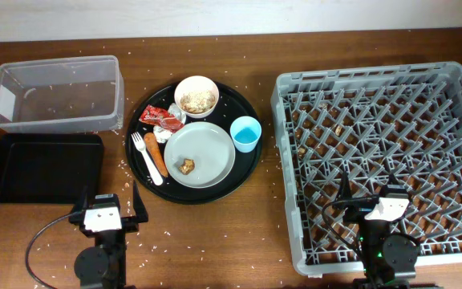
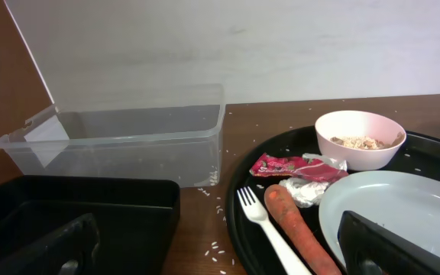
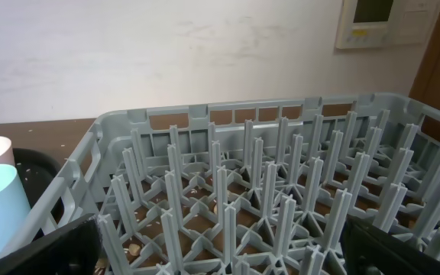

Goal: Sort waste into correct bins and load items into the dishwasher rack
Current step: 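Move both grippers from rest toward the serving tray, then grasp the light-blue cup with the right gripper and lift it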

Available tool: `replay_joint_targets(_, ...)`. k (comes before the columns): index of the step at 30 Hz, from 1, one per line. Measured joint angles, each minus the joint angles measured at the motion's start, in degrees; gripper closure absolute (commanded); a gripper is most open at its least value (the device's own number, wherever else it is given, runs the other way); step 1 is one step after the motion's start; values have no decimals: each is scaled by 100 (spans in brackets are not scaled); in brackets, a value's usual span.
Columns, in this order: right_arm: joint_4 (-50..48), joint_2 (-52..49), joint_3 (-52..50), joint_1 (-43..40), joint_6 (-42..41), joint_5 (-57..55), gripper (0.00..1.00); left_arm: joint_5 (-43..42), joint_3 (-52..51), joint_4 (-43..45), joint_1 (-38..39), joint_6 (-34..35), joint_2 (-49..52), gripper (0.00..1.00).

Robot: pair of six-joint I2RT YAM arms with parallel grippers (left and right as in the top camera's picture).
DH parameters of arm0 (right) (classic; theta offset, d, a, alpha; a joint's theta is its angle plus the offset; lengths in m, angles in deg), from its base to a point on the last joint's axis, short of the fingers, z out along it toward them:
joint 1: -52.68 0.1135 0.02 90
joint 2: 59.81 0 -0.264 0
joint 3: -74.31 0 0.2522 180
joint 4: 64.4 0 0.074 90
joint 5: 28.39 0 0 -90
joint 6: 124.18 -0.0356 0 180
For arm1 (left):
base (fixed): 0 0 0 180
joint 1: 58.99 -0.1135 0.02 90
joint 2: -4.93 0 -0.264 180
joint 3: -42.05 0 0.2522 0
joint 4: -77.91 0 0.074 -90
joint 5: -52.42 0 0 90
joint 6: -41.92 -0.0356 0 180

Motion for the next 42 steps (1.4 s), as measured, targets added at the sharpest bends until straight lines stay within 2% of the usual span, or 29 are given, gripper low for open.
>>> replay_joint_targets(17,0,0,0,0,4,0,2,0,0,0,0,0,0,1)
replay_joint_targets(21,-61,0,0,0,542,-481,2,0,0,0,0,2,0,1)
replay_joint_targets(24,-107,0,0,0,568,-503,2,-46,0,2,0,0,0,1)
replay_joint_targets(26,-590,0,-17,-2,566,52,2,-181,0,26,0,2,2,1)
replay_joint_targets(27,-881,-9,-7,-7,555,503,1,-393,-7,382,-4,2,22,1)
replay_joint_targets(28,-922,-9,101,-7,549,796,1,-643,7,778,-4,2,15,1)
replay_joint_targets(30,-699,-234,673,-7,492,1108,1,-778,278,575,-4,4,90,1)
replay_joint_targets(32,-96,-1075,2116,-11,463,1493,2,-789,1169,271,-4,0,584,1)
replay_joint_targets(33,365,-2173,3418,-11,448,1805,2,-798,1969,160,-4,2,1279,1)
replay_joint_targets(36,1495,-3687,5084,-11,420,2367,2,-940,3685,-597,-20,0,2918,1)
replay_joint_targets(38,2734,-5139,6583,-11,417,2721,2,-1305,5193,-1556,-26,2,4437,1)
replay_joint_targets(40,3842,-6439,7764,-11,415,3093,2,-1652,7132,-3322,85,-17,6275,1)
replay_joint_targets(41,3934,-6863,7873,-11,411,3261,2,-1808,8566,-4354,531,-44,8111,1)
replay_joint_targets(42,3976,-7005,7910,-11,411,3477,1,-1834,9149,-4789,817,-46,9084,5)
